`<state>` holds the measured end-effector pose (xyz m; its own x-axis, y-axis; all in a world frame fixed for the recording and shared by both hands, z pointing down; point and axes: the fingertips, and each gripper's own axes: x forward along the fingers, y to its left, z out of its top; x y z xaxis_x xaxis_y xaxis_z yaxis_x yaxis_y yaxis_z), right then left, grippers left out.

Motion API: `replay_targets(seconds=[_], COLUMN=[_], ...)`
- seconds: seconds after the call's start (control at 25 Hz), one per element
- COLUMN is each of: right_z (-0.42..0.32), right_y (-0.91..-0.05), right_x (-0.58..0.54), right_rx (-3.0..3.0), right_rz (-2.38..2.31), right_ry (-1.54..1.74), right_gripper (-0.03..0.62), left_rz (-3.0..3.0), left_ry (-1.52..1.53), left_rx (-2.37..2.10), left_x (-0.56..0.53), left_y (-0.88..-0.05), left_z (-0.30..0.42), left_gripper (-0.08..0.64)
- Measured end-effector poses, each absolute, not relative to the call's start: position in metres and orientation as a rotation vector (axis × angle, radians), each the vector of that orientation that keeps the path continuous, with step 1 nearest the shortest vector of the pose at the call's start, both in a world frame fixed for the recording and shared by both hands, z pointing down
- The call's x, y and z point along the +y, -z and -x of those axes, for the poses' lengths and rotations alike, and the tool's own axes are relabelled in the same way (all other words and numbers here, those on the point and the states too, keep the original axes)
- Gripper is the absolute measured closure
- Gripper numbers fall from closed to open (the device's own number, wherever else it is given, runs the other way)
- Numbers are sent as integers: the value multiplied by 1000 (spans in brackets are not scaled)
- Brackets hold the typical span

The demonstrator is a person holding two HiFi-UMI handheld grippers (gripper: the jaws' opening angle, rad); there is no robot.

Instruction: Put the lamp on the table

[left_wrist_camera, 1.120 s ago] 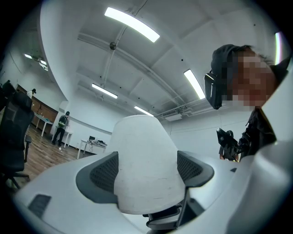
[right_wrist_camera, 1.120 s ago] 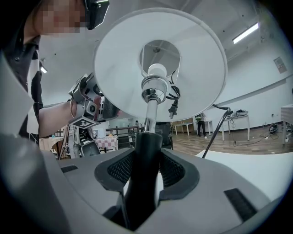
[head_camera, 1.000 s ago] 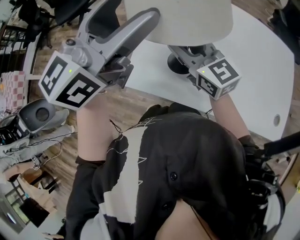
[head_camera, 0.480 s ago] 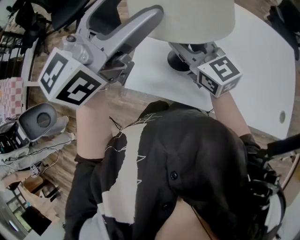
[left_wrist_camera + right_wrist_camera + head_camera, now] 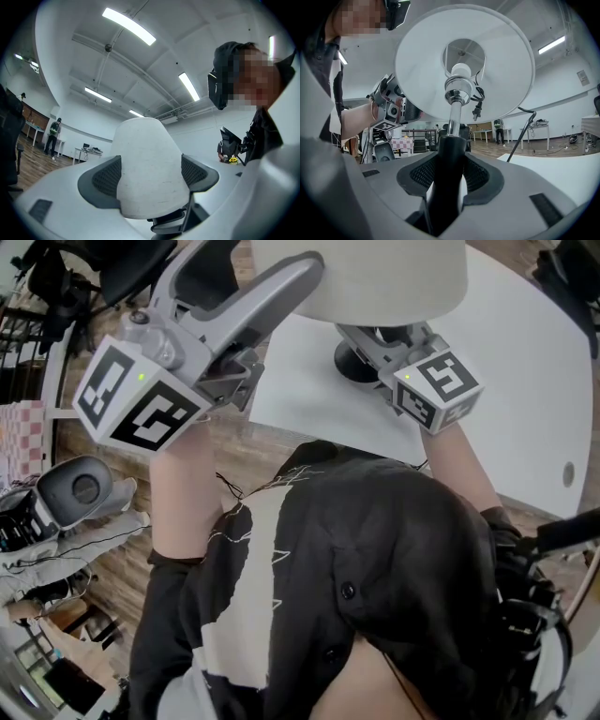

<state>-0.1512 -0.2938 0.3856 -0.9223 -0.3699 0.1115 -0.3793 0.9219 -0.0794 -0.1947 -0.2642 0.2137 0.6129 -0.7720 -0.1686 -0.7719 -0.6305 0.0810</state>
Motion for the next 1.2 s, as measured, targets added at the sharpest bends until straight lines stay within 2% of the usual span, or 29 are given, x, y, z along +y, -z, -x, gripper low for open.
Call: replay_targets(seconds=[1.2], right_z=[184], right_y=[-410], right_x=[-306], right_rx=[-2968], right_rz=[-520], right_ry=[-154], right_gripper=[428], left_rz=[-2776], left_ry=[240], left_rx=[-1435], left_x=[-271], left_y=[-234], left_z=[227], left_gripper=[148])
